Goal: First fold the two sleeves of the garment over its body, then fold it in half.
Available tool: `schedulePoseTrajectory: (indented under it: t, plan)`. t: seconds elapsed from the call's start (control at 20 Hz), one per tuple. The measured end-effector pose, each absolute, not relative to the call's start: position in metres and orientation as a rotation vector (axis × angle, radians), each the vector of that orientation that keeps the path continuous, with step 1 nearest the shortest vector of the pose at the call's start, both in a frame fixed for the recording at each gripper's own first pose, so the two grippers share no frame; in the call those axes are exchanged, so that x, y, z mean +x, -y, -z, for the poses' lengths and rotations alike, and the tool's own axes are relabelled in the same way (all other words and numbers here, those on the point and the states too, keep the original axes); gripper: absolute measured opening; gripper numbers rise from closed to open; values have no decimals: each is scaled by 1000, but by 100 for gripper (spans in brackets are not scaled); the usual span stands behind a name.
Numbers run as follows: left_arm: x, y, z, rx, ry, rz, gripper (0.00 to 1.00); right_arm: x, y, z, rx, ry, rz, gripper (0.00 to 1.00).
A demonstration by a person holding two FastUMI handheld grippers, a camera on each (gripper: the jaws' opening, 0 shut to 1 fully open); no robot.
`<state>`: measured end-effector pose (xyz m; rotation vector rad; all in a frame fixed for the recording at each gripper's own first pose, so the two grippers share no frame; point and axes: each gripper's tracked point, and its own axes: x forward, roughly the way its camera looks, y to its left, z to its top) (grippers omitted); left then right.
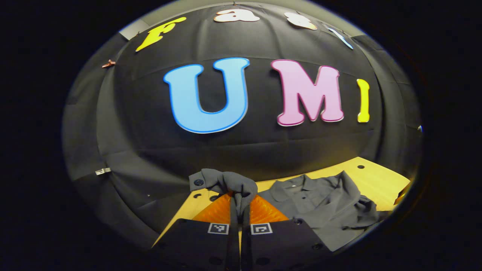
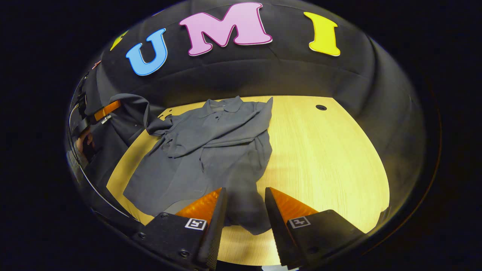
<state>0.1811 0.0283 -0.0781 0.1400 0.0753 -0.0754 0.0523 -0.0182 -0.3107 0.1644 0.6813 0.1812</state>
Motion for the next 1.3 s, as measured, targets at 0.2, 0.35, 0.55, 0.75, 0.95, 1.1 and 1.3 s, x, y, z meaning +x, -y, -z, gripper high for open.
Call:
schedulePoseTrajectory:
  t: [0.2,0.35,0.55,0.75,0.95,1.1,1.3]
  plan:
    - [183,27,96,121,-115,143,7,54,33,314,182,-681,-158,64]
    - [183,62,119,108,-165,180,7,54,44,319,200,-684,-141,64]
    - [185,101,160,122,-258,220,7,54,53,326,221,-687,-127,64]
    - [187,133,210,124,-367,255,7,54,61,334,231,-690,-117,64]
    - [183,160,241,145,-431,315,7,53,67,341,236,-699,-113,64]
    - [176,176,259,122,-487,362,18,53,72,344,244,-701,-107,64]
    - [167,189,259,57,-498,419,44,54,74,348,246,-705,-101,64]
